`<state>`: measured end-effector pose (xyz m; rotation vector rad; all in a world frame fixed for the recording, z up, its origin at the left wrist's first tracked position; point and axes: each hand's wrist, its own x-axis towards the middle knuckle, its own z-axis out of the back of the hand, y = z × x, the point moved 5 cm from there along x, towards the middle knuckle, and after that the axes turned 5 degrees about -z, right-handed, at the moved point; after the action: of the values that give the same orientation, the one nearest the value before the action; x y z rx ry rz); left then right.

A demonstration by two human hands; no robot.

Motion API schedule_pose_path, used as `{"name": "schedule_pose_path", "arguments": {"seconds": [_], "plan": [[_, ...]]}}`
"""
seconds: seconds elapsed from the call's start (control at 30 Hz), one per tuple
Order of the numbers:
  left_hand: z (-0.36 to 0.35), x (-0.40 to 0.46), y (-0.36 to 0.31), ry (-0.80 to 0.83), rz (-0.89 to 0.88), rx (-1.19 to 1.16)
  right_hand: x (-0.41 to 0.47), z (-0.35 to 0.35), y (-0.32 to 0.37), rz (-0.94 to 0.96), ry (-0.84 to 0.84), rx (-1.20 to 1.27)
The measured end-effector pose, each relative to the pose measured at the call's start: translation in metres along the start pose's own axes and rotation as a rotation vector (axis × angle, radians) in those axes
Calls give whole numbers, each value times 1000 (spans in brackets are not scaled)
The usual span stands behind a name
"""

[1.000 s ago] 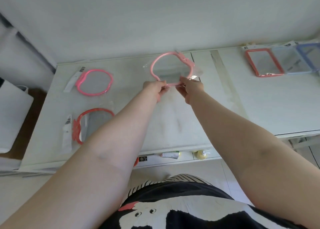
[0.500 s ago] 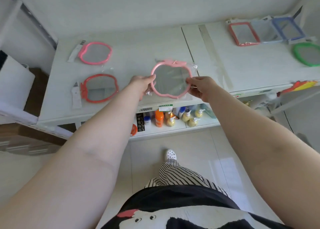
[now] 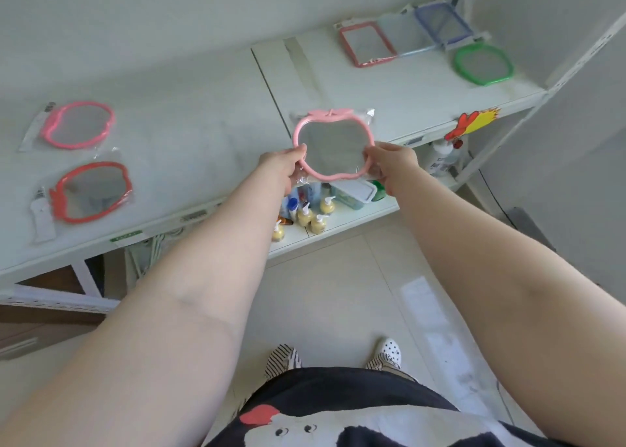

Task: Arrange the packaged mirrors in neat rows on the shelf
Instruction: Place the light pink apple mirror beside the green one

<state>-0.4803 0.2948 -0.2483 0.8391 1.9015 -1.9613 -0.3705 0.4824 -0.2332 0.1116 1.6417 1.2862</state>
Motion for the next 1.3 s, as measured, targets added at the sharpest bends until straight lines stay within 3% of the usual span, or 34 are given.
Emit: {"name": "schedule_pose_path", "arguments": {"seconds": [0.13,0.23,0.37,0.53,0.73,0.9,1.1,1.3], "plan": [[-89,-10,12,102,26,-52,34,83,20,-37,2,-59],[-140,-6,13,74,85,-114,51,127,35,-30,90,-94],[-176,16,12,3,73,-25,70,158,52,-65,209,-130],[-207,30,-6,49,24,-29,106,162,82,-99,235,-198],[-241,70,-35,199,-83,7,147,139,138,63,102,8],[-271,94,-63,315,-97,-52,181,138,172,160,93,59],[-302,116,-81,277,-72,-58,207,145,201,140,175,181],[-340,138,-85,175,-75,59,255,162,218,119,173,112]]}}
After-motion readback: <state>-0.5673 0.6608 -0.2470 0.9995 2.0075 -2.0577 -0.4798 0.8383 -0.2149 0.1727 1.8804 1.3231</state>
